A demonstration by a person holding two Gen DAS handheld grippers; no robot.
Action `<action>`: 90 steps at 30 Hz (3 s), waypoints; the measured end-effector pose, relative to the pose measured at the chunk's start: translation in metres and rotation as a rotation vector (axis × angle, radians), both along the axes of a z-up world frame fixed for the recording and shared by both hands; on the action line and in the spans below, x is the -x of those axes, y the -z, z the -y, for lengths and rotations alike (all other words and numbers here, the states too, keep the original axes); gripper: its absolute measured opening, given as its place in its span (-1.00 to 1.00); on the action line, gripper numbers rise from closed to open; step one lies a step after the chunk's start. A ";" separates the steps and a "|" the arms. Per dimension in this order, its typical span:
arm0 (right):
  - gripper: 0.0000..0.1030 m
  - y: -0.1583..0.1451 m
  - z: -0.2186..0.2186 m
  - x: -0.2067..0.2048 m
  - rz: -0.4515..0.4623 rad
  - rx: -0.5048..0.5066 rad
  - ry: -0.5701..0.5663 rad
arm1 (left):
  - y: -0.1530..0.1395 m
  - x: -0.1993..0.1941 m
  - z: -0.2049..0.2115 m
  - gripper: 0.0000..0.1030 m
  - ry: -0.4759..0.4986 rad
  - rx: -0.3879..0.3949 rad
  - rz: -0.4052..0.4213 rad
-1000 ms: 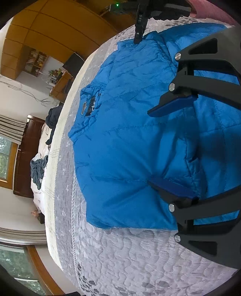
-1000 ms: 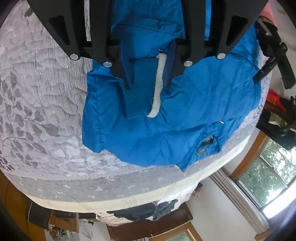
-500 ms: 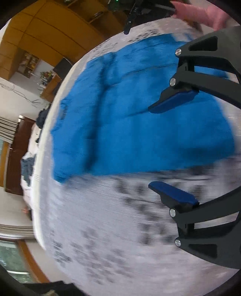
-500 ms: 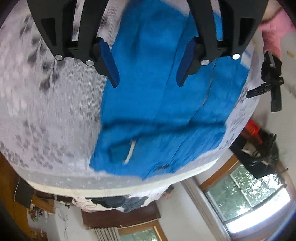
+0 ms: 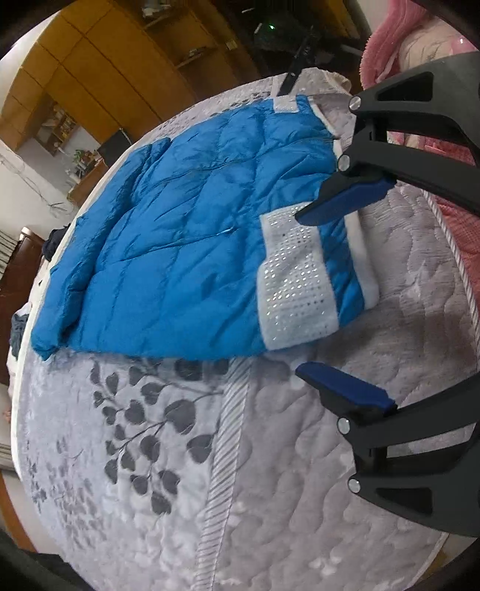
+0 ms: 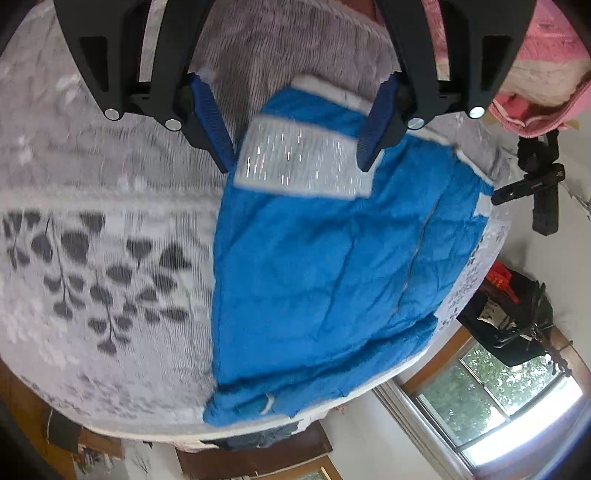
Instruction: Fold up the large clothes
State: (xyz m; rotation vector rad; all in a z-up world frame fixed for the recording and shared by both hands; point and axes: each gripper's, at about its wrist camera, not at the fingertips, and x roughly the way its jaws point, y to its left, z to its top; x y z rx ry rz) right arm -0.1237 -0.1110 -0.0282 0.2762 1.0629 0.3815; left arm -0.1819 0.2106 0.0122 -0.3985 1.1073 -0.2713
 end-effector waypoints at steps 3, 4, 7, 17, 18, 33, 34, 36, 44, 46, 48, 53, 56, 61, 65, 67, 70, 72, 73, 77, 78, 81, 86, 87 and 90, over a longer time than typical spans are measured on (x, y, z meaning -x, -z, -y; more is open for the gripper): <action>0.34 0.010 -0.002 0.005 -0.026 -0.013 -0.004 | 0.001 0.001 0.004 0.47 0.001 -0.006 0.004; 0.31 0.012 -0.004 0.006 -0.028 -0.018 -0.011 | 0.001 0.002 0.004 0.47 0.004 0.000 0.007; 0.16 0.014 -0.008 0.007 -0.028 -0.025 -0.027 | 0.002 0.003 0.008 0.35 0.022 0.028 0.005; -0.67 0.002 -0.011 0.004 0.012 -0.044 -0.037 | 0.004 0.004 0.007 -0.63 -0.009 0.081 0.016; -0.72 -0.001 -0.010 0.004 0.021 -0.059 -0.039 | 0.003 0.004 0.006 -0.68 -0.009 0.088 0.024; -0.77 -0.098 0.003 -0.047 0.210 -0.177 -0.096 | -0.085 -0.041 -0.002 -0.78 0.025 0.226 0.259; -0.77 -0.102 0.005 -0.055 0.209 -0.188 -0.096 | -0.090 -0.050 -0.002 -0.78 0.027 0.230 0.271; -0.77 -0.109 0.008 -0.076 0.199 -0.216 -0.095 | -0.098 -0.066 -0.003 -0.78 0.032 0.235 0.289; -0.77 -0.119 0.012 -0.158 0.148 -0.243 -0.090 | -0.103 -0.155 -0.015 -0.78 0.018 0.264 0.278; -0.77 -0.117 0.013 -0.184 0.124 -0.246 -0.083 | -0.099 -0.183 -0.015 -0.78 0.014 0.265 0.265; -0.77 -0.112 0.013 -0.206 0.098 -0.249 -0.072 | -0.094 -0.204 -0.014 -0.78 0.009 0.256 0.256; -0.78 -0.088 0.017 -0.261 0.015 -0.257 -0.034 | -0.078 -0.262 -0.015 -0.77 -0.007 0.256 0.201; -0.78 -0.070 0.019 -0.291 -0.041 -0.259 -0.012 | -0.063 -0.292 -0.015 -0.76 -0.019 0.247 0.152; -0.77 -0.038 0.020 -0.330 -0.122 -0.243 0.020 | -0.025 -0.334 -0.019 -0.74 -0.039 0.252 0.053; -0.77 -0.025 0.020 -0.344 -0.147 -0.251 0.028 | -0.011 -0.347 -0.023 -0.70 -0.045 0.295 0.032; -0.75 -0.024 0.021 -0.345 -0.151 -0.252 0.026 | -0.011 -0.348 -0.024 -0.70 -0.039 0.300 0.031; -0.59 -0.028 0.026 -0.340 -0.149 -0.287 0.022 | -0.016 -0.344 -0.028 -0.64 -0.035 0.317 0.025; -0.47 -0.033 0.034 -0.334 -0.141 -0.325 0.023 | -0.019 -0.339 -0.034 -0.57 -0.041 0.358 0.025; -0.40 -0.035 0.037 -0.331 -0.138 -0.342 0.021 | -0.021 -0.335 -0.040 -0.51 -0.044 0.389 0.024; 0.47 -0.045 0.051 -0.314 -0.096 -0.321 0.045 | -0.034 -0.318 -0.056 -0.16 -0.076 0.370 0.071; 0.60 -0.051 0.057 -0.307 -0.052 -0.258 0.072 | -0.039 -0.310 -0.060 -0.16 -0.075 0.356 0.087; 0.58 -0.059 0.062 -0.297 -0.015 -0.241 0.063 | -0.051 -0.295 -0.064 -0.14 -0.051 0.307 0.133; 0.58 -0.070 0.040 -0.299 0.084 -0.134 -0.020 | -0.062 -0.296 -0.050 0.09 0.035 0.137 0.211; 0.58 -0.071 0.034 -0.301 0.092 -0.119 -0.043 | -0.060 -0.298 -0.047 0.12 0.058 0.110 0.220; 0.58 -0.069 0.017 -0.309 0.112 -0.051 -0.090 | -0.056 -0.313 -0.026 0.16 0.125 -0.003 0.246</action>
